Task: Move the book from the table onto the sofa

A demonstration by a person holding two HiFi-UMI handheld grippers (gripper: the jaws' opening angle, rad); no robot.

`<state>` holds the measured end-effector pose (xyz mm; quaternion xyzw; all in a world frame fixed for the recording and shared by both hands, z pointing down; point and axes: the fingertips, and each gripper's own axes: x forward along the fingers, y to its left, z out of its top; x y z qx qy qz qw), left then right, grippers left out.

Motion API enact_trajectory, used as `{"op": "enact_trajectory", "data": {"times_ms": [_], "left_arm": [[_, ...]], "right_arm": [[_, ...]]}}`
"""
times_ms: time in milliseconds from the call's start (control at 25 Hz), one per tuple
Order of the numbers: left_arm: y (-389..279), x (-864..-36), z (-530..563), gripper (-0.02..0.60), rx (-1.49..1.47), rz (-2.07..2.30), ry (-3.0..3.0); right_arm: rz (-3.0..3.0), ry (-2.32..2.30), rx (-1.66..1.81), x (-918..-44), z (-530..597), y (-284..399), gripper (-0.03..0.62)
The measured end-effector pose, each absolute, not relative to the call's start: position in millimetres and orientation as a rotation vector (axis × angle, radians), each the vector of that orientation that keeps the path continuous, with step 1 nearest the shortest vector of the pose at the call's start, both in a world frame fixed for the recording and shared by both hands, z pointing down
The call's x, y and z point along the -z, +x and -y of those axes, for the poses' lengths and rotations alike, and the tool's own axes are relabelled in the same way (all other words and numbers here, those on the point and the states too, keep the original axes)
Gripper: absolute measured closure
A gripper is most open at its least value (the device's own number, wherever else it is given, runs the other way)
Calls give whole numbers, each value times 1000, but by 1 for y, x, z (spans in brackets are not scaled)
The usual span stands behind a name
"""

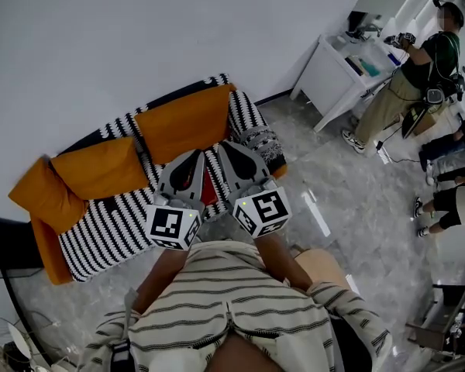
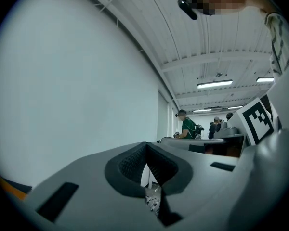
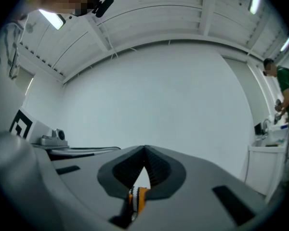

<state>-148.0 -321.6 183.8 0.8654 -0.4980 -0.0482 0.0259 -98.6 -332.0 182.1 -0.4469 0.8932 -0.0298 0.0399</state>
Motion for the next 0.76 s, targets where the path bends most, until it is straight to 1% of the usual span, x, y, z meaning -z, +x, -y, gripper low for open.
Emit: {"op": "enact_trajectory", "data": {"times_ms": [760], "left_arm": [[-155, -178, 339, 575, 166, 1597, 2656]], "right_arm": [[-2735, -1336, 77, -178, 345, -97, 580]]}}
